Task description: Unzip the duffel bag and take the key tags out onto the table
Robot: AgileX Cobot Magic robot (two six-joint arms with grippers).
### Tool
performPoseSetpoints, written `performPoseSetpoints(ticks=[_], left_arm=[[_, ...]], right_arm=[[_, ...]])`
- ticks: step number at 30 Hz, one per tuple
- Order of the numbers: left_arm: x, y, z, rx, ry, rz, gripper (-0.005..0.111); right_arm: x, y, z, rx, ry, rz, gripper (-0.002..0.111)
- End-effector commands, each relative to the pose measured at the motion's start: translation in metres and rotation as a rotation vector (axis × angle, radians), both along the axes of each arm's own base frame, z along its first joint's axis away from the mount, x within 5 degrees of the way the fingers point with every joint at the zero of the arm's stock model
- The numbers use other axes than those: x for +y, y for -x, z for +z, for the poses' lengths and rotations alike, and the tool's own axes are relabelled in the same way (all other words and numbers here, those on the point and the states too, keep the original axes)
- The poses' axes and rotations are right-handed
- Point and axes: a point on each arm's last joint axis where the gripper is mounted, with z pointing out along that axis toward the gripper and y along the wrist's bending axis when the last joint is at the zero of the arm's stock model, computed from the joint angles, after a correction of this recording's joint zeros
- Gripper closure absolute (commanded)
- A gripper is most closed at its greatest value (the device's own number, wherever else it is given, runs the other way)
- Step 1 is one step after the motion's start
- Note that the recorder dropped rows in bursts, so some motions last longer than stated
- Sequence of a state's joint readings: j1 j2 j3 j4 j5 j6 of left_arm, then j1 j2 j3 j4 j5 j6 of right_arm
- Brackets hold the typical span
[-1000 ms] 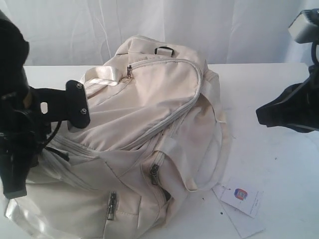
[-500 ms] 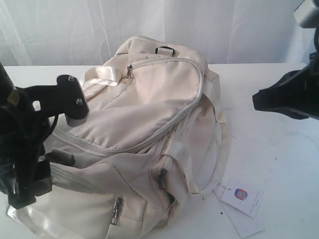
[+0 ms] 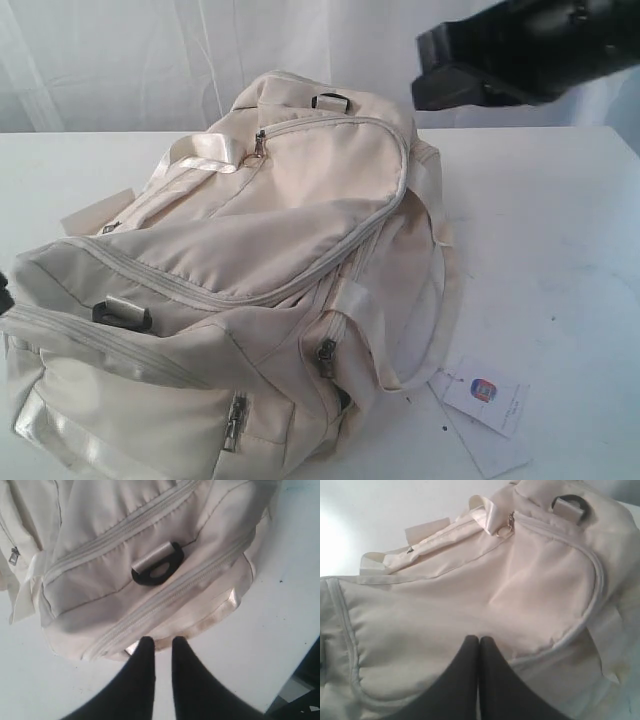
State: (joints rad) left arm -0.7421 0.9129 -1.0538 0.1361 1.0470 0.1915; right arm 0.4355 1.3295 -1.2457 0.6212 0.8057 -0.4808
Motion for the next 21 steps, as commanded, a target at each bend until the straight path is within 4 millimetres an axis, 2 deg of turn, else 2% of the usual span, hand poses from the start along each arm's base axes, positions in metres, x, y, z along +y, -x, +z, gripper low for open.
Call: performPoseSetpoints(ticks=[1, 3, 5, 10, 14, 21], left_arm=[[0.014, 0.013, -0.012, 0.011, -0.015, 0.019, 0.107], [0.017, 0.016, -0.021, 0.029, -0.026, 0.026, 0.107], [0.018, 0.017, -0.031, 0.042, -0.047, 0.029, 0.107], [0.023, 0.006, -0.051, -0.028, -0.074, 0.144, 0.107], [0.022, 0.004, -0.056, -0.045, -0.056, 0.175, 0.107], [0.019, 0.003, -0.055, -0.049, -0.017, 0.185, 0.107]], right_arm=[[0.028, -0.036, -0.008, -0.102, 0.102, 0.023, 0.108], [0.034, -0.052, -0.015, -0.123, 0.151, 0.021, 0.105], [0.039, -0.066, -0.019, -0.111, 0.148, -0.017, 0.094], [0.046, -0.1, -0.036, -0.052, 0.164, -0.182, 0.048], [0.05, -0.121, -0.059, -0.016, 0.247, -0.226, 0.045], [0.061, -0.144, -0.1, 0.053, 0.317, -0.212, 0.045]])
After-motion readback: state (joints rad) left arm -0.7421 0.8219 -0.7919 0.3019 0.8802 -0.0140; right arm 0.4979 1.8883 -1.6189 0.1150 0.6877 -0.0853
